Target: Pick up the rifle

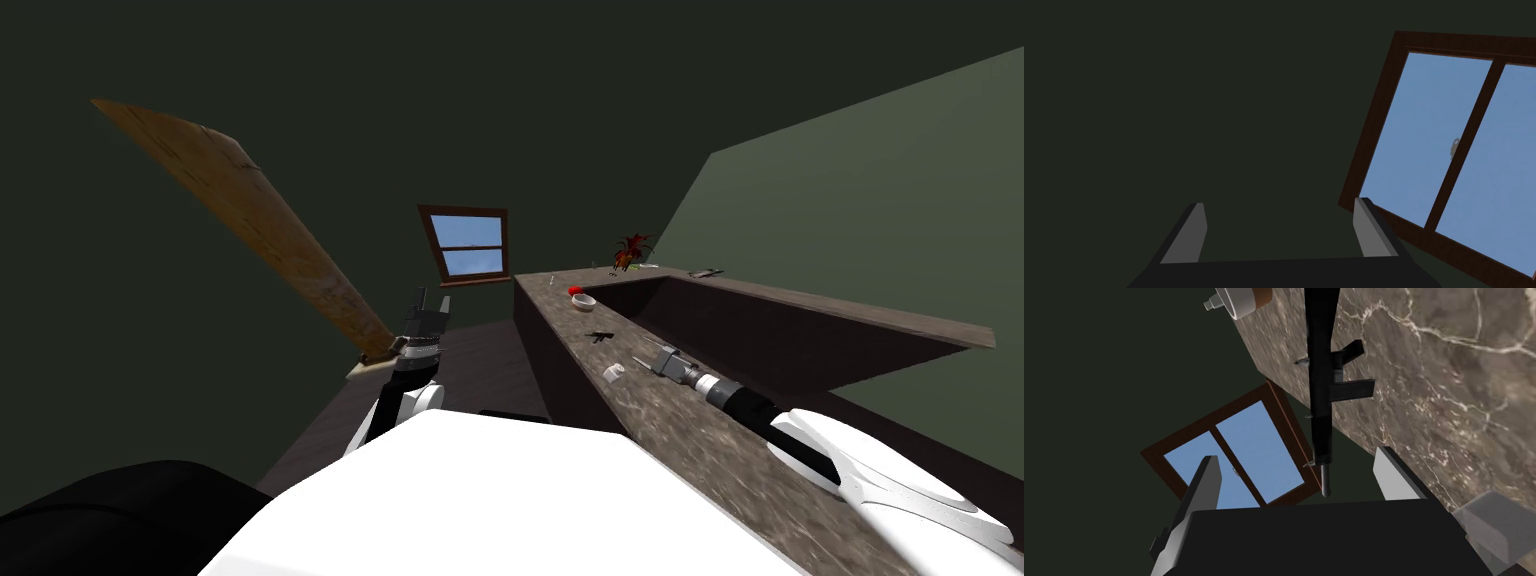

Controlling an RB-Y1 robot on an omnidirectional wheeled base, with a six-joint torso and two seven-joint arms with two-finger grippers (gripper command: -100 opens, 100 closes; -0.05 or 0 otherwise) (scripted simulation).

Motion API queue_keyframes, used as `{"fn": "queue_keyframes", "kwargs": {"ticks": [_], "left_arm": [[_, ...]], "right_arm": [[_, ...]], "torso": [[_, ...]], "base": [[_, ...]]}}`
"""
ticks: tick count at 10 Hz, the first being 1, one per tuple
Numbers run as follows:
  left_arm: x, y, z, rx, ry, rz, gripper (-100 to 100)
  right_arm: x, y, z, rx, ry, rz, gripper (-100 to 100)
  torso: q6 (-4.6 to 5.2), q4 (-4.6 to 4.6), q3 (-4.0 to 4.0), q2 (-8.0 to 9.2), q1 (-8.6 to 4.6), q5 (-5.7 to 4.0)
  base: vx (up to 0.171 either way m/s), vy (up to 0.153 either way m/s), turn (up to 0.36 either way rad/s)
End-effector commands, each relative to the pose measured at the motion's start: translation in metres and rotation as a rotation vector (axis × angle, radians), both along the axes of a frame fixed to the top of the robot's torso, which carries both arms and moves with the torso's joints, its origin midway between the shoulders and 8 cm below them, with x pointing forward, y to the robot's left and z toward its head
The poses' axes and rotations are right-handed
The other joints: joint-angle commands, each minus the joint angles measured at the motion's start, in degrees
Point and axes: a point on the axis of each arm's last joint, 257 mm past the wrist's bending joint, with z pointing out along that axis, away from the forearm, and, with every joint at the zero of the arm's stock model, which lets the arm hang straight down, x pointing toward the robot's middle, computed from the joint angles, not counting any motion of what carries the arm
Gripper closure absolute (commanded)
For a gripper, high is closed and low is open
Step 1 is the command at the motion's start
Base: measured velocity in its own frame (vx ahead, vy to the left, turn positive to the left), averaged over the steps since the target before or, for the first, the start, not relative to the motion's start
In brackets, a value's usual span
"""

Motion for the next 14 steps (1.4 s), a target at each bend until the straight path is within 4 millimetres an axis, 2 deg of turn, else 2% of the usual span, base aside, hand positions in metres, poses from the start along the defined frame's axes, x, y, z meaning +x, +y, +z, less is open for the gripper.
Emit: {"fn": "queue_keyframes", "kwargs": {"ticks": [1, 3, 4, 5, 6, 11, 14], "left_arm": [[0.000, 0.000, 0.000, 0.000, 0.000, 0.000, 0], [0.000, 0.000, 0.000, 0.000, 0.000, 0.000, 0], [0.000, 0.000, 0.000, 0.000, 0.000, 0.000, 0], [0.000, 0.000, 0.000, 0.000, 0.000, 0.000, 0], [0.000, 0.000, 0.000, 0.000, 0.000, 0.000, 0], [0.000, 0.000, 0.000, 0.000, 0.000, 0.000, 0], [0.000, 0.000, 0.000, 0.000, 0.000, 0.000, 0]], "right_arm": [[0.001, 0.009, -0.012, 0.009, 0.024, 0.006, -100], [-0.004, 0.020, -0.031, 0.023, 0.060, 0.014, -100], [-0.004, 0.017, -0.025, 0.018, 0.048, 0.013, -100], [-0.004, 0.017, -0.026, 0.020, 0.050, 0.012, 0], [-0.001, 0.023, -0.026, 0.022, 0.049, 0.018, -100], [0.011, 0.047, -0.027, 0.034, 0.039, 0.031, -100], [0.014, 0.054, -0.029, 0.026, 0.043, 0.033, -100]], "torso": [[0.00, 0.00, 0.00, 0.00, 0.00, 0.00], [-0.01, -0.01, -0.03, -0.06, 0.04, 0.00], [0.01, -0.01, -0.03, -0.05, 0.02, 0.01], [0.06, 0.04, 0.12, 0.23, -0.23, -0.03], [0.07, 0.10, 0.26, 0.47, -0.41, -0.08], [0.08, 0.14, 0.36, 0.62, -0.65, -0.14], [0.08, 0.14, 0.36, 0.62, -0.58, -0.13]], "base": [[0.150, 0.127, 0.137], [0.166, 0.141, 0.140], [0.072, 0.056, 0.017], [0.014, 0.011, -0.002], [0.011, -0.006, -0.010], [0.008, -0.032, -0.017], [0.008, -0.019, -0.011]]}}
